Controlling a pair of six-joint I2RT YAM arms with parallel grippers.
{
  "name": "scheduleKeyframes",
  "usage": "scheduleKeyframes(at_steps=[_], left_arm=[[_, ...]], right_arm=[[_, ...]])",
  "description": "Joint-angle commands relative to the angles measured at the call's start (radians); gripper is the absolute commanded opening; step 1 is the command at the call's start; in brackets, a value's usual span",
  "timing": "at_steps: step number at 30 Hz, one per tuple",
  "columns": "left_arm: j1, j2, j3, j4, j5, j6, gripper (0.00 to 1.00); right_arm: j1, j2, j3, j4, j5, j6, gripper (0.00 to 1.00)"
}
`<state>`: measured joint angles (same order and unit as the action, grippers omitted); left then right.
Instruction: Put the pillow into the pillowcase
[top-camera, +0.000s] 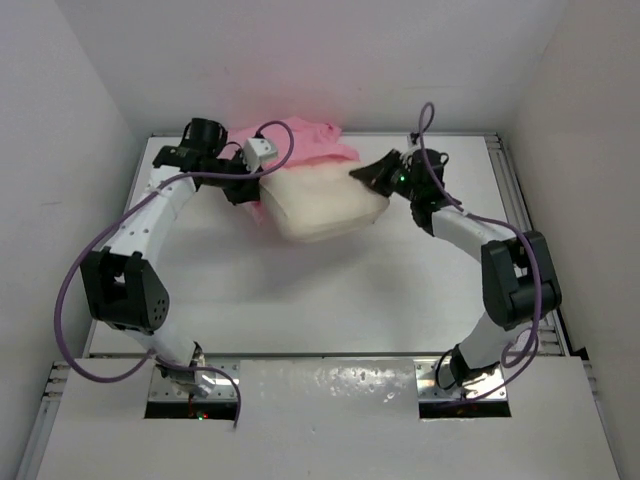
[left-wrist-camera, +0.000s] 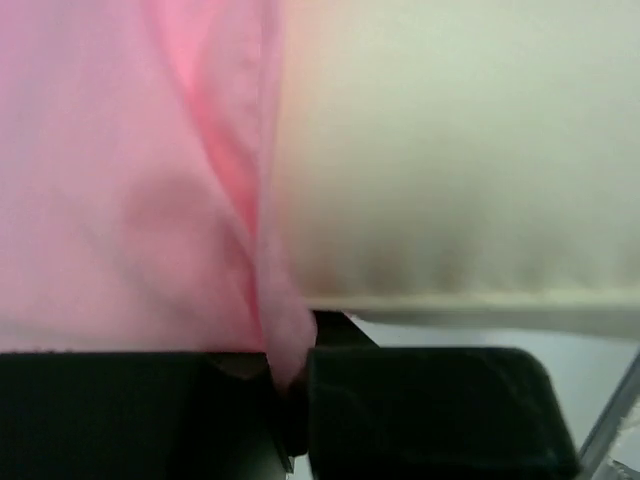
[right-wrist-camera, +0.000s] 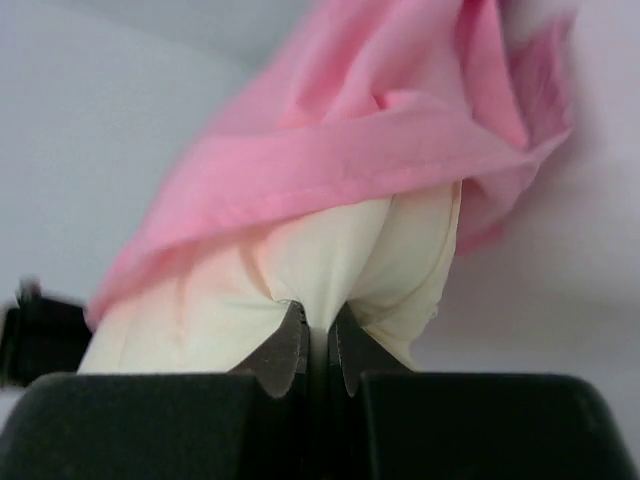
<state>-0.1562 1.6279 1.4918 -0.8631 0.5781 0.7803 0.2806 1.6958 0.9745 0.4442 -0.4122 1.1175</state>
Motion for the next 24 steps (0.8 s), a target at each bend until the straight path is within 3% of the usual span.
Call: scheduleKeyframes(at_steps=[1,7,14,17,21,24], left_arm=[[-0.052,-0.039,0.109,-0.2,0.296,0.059,0.0],[-0.072,0.023,0.315,-0.258,0.434,0.025,0.0],[-0.068,0.112,0.596,-0.255,0.704,-0.09,0.0],[-0.054,0.109,0.636,-0.217,0.819,-0.153,0.0],[-0.023,0.093,0.631,-0.016,0.975,-0.423,0.0],[-0.025,0.089,0.592,0.079,0.93,-0.478,0.0]], right_arm=[[0.006,-0.102,0.151,0.257,0.307,0.137,0.0],[0.071,-0.119,0.248,0.036,0.617,0.061,0.0],[0.141,-0.073,0.309,-0.159,0.783,-0.022,0.0],[0.144,-0.038,0.352,-0.257,0.863,-0.044,0.0],[0.157,0.005,0.449,-0.344,0.937,-0.111,0.0],[0.187,0.05,0.547,-0.392,0.943,-0.152,0.0]])
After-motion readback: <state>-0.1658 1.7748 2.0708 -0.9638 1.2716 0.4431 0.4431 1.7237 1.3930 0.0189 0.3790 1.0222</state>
